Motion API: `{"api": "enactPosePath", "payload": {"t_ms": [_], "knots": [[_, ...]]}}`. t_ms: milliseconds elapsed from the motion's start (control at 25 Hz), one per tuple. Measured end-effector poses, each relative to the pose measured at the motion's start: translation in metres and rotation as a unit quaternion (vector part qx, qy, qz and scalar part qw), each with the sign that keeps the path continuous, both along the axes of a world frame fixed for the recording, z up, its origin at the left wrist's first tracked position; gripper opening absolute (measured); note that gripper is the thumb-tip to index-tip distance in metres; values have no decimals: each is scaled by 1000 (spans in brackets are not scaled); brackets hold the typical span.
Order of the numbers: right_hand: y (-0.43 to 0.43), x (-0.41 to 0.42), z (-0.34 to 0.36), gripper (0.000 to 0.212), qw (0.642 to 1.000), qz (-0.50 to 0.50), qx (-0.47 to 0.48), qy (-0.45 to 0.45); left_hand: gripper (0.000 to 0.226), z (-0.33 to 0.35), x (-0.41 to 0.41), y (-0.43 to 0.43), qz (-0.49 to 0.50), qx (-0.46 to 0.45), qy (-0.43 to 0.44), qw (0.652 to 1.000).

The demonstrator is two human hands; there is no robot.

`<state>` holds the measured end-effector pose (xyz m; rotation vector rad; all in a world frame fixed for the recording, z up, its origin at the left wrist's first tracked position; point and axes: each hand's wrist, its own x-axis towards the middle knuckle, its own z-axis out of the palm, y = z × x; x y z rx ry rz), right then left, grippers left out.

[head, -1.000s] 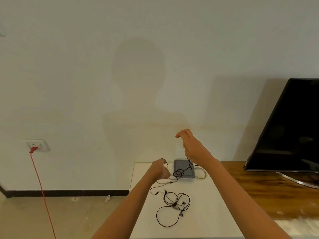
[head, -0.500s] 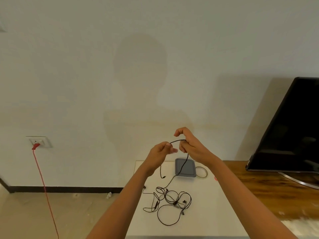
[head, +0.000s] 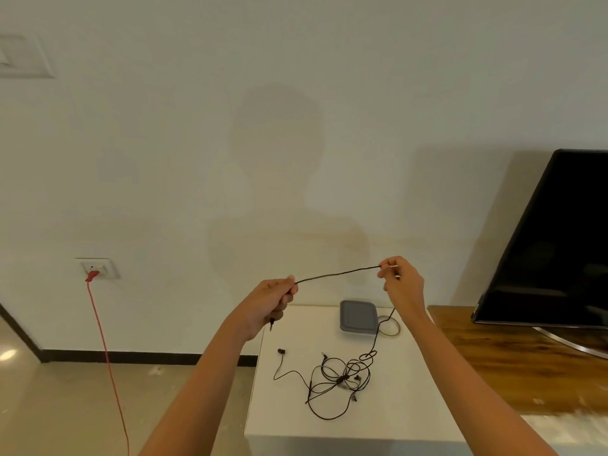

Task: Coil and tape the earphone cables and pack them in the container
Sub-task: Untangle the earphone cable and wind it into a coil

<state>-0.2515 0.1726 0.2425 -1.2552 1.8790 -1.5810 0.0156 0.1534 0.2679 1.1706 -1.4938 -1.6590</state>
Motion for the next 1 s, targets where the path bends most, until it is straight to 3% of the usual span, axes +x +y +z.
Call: {"api": "enactPosePath", "payload": {"t_ms": [240,400,480,560,680,760,800,880,1000], "knots": [[2,50,11,1,978,203,48,33,33,15,-33,6,72,40,209,974],[4,71,20,13,962,250,75,84,47,25,-44,0,86,106,411,902],[5,72,18,16,960,251,84,89,56,28,-39,-6,52,96,448,887],[6,69,15,17,963,244,83,86,58,27,-34,-7,19,75,374,924],[5,62,15,16,973,210,58,73,48,20,-32,-7,-3,-36,78,996],[2,58,18,15,978,194,35,63,40,14,-33,-6,-45,-124,-108,985],[0,56,21,15,978,196,25,60,38,11,-33,-5,-79,-143,-160,973],[-2,54,23,15,977,206,12,57,30,10,-33,-3,-128,-139,-158,969],[-5,48,17,16,977,213,11,30,31,18,-34,-5,-36,-76,17,996]]}}
